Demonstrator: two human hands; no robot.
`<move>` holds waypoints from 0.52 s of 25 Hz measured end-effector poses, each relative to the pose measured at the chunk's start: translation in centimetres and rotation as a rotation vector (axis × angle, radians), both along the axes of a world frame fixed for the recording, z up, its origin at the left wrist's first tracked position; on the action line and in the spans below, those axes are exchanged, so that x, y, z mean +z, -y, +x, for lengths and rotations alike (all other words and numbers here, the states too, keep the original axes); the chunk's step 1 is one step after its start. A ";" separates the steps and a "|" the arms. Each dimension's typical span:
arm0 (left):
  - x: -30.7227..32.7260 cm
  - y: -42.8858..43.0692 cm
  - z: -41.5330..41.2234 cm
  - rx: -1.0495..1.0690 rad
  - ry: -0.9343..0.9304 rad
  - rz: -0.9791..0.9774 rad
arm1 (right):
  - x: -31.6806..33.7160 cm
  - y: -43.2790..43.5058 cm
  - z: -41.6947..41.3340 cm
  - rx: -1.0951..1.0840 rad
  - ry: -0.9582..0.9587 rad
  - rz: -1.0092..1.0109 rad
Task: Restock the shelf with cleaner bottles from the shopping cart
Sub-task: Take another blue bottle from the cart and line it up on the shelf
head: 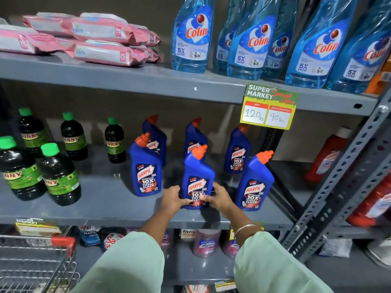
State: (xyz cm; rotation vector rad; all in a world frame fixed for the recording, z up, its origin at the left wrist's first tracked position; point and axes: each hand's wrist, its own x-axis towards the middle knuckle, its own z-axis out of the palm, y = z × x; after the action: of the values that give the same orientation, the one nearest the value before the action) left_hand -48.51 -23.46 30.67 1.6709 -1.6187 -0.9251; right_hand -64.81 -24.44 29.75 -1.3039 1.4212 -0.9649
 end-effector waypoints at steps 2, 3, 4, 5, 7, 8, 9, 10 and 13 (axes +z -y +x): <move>0.0 -0.5 -0.1 -0.001 0.007 -0.001 | 0.3 -0.6 -0.1 -0.002 -0.010 0.013; 0.1 -0.7 -0.2 -0.001 0.010 -0.005 | 0.3 -0.8 -0.2 -0.005 -0.017 0.012; 0.1 -0.8 -0.3 0.000 0.013 -0.008 | 0.3 -0.9 -0.3 -0.010 -0.027 0.011; 0.1 -0.9 -0.4 0.003 0.018 -0.008 | 0.3 -1.0 -0.3 -0.012 -0.036 0.010; 0.1 -0.9 -0.5 0.001 0.030 -0.003 | 0.4 -1.1 -0.3 -0.019 -0.045 0.005; 0.1 -0.9 -0.5 -0.001 0.035 -0.003 | 0.4 -1.2 -0.3 -0.020 -0.042 0.003; 0.1 -0.9 -0.6 -0.001 0.038 -0.002 | 0.4 -1.2 -0.3 -0.021 -0.035 0.004; 0.1 -0.9 -0.6 0.002 0.041 -0.003 | 0.4 -1.2 -0.3 -0.020 -0.031 0.007; 0.1 -0.9 -0.7 -0.002 0.026 -0.005 | 0.2 -1.2 -0.3 -0.027 -0.040 0.014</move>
State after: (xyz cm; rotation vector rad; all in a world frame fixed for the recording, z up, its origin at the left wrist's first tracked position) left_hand -49.19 -22.53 30.72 1.6847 -1.6382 -0.9030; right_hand -65.13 -23.24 29.92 -1.3030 1.4773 -0.9500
